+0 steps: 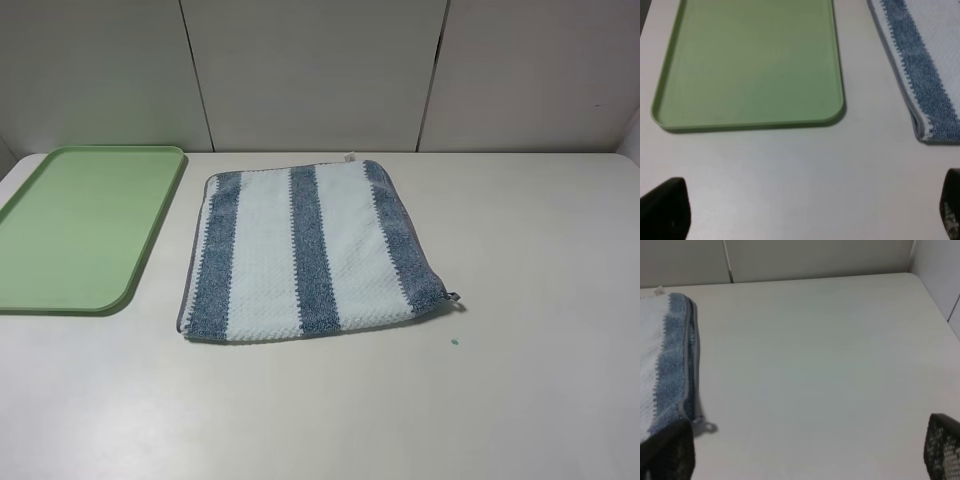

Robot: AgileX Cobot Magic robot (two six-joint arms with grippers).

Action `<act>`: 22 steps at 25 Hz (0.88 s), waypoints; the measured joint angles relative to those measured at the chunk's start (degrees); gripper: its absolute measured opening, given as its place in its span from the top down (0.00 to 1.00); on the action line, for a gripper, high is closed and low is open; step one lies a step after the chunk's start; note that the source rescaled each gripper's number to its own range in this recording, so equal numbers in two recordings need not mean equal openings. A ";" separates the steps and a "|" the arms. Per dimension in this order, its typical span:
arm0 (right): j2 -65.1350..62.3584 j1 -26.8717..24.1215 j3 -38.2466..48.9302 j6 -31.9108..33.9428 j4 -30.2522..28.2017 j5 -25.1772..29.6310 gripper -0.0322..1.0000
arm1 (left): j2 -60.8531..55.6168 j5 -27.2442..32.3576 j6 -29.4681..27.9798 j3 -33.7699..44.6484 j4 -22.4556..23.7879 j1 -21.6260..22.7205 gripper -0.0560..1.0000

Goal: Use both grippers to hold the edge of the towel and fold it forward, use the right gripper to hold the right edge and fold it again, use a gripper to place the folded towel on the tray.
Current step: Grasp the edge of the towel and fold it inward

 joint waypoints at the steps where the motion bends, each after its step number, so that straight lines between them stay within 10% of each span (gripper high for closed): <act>1: 0.00 0.00 0.00 0.00 0.00 0.00 0.00 | 0.00 0.00 0.00 0.00 0.00 0.00 0.00; 22: 0.00 0.00 0.00 0.00 0.00 0.00 0.00 | 0.00 0.00 0.00 0.00 0.00 0.00 0.00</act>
